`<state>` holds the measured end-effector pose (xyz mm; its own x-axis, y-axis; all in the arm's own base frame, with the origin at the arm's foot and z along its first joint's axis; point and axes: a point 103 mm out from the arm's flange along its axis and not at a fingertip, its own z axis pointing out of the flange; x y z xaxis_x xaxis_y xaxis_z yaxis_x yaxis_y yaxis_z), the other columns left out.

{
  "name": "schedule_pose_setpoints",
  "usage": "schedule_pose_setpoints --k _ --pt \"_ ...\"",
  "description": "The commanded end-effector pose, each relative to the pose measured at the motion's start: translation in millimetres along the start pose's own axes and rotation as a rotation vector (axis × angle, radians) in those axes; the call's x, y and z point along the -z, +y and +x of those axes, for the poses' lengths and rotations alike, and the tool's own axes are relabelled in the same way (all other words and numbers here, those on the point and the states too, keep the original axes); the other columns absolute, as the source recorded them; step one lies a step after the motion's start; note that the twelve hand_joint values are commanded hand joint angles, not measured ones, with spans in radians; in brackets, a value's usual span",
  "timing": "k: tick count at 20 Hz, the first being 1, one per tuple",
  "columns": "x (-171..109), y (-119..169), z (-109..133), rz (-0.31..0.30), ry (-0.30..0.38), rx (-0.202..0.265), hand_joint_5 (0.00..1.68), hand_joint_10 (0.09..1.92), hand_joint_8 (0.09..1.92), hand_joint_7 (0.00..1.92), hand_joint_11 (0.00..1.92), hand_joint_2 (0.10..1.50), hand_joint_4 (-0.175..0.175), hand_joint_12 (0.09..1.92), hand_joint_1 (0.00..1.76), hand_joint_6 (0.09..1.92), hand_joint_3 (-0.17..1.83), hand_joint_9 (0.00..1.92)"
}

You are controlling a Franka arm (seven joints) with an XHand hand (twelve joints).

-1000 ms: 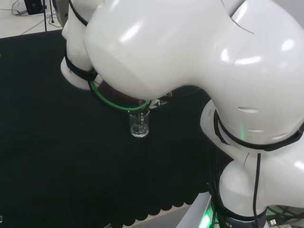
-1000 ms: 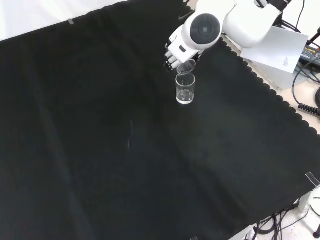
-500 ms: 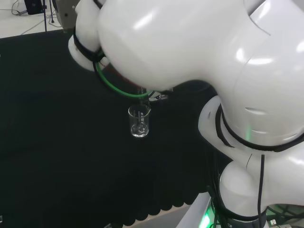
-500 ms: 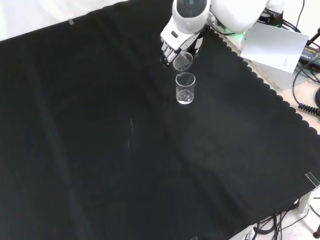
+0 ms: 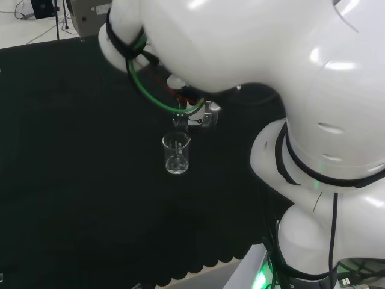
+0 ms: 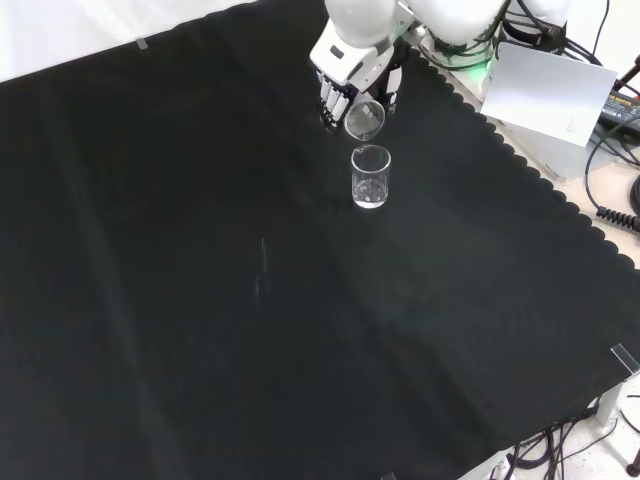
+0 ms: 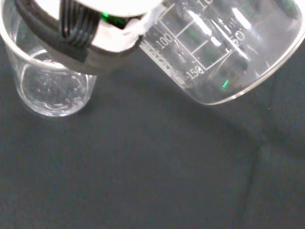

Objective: Pour the water from the handheld beaker into the one on the table.

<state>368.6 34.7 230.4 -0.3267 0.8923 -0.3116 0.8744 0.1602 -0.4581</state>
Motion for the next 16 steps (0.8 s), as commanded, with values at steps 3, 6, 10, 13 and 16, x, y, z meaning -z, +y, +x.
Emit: schedule_pose_setpoints --k 3,6,10,13,16 --pt "-7.7 -2.0 -15.8 -0.167 0.317 0.075 1.45 0.53 0.09 1.55 1.46 1.02 -0.175 0.75 1.32 0.18 -0.17 1.66" --pt "-9.3 -2.9 -24.6 -0.227 0.427 0.087 1.42 0.53 0.09 1.58 1.46 1.02 -0.135 0.75 1.32 0.19 -0.17 1.66" --pt "-13.4 -0.6 -33.6 -0.270 0.533 0.130 1.40 0.53 0.09 1.60 1.45 1.02 -0.111 0.74 1.32 0.19 -0.17 1.65" --pt "-17.5 1.8 -36.6 -0.299 0.575 0.163 1.39 0.53 0.09 1.60 1.45 1.02 -0.109 0.74 1.32 0.20 -0.17 1.65" --pt "-21.4 5.4 -38.5 -0.319 0.617 0.182 1.39 0.53 0.09 1.60 1.44 1.02 -0.107 0.73 1.32 0.21 -0.17 1.64"
